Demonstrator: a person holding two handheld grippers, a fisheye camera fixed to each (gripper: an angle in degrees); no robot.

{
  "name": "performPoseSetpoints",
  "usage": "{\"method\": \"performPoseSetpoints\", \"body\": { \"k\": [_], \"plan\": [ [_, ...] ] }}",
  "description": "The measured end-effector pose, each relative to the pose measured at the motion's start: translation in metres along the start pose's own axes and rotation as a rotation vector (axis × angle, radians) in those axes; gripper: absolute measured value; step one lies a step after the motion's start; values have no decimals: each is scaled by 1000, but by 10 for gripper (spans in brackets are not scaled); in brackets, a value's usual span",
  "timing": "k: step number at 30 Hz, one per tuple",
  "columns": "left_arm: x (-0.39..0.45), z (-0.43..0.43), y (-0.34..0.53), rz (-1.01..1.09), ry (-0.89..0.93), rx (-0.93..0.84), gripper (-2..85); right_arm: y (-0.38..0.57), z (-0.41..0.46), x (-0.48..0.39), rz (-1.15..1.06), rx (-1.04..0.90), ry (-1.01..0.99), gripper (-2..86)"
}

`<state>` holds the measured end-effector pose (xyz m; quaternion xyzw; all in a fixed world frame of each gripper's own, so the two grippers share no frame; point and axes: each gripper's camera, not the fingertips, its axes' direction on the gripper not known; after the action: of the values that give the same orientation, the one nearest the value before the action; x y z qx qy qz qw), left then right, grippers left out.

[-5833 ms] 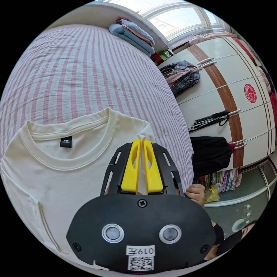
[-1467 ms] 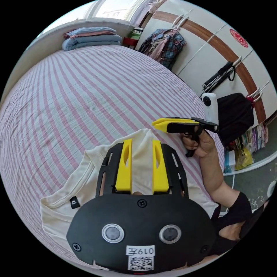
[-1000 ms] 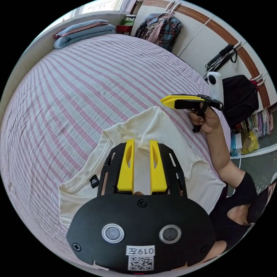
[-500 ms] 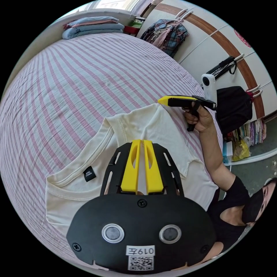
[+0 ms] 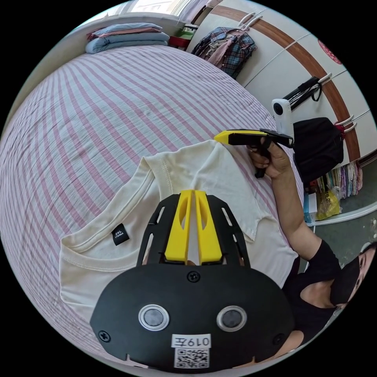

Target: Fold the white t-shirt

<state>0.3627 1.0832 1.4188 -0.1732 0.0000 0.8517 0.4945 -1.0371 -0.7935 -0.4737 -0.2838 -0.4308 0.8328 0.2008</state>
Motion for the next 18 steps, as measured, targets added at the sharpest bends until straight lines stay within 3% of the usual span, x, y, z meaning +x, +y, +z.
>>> {"method": "performPoseSetpoints", "body": {
  "k": [9,18],
  "plan": [
    [-1,-12,10,28,-43,0,11,-10,-2,-45,-136,-34,258,-3],
    [-3,-9,12,41,-59,-8,11,-16,-20,-9,-4,-11,7,76]
  ]
}}
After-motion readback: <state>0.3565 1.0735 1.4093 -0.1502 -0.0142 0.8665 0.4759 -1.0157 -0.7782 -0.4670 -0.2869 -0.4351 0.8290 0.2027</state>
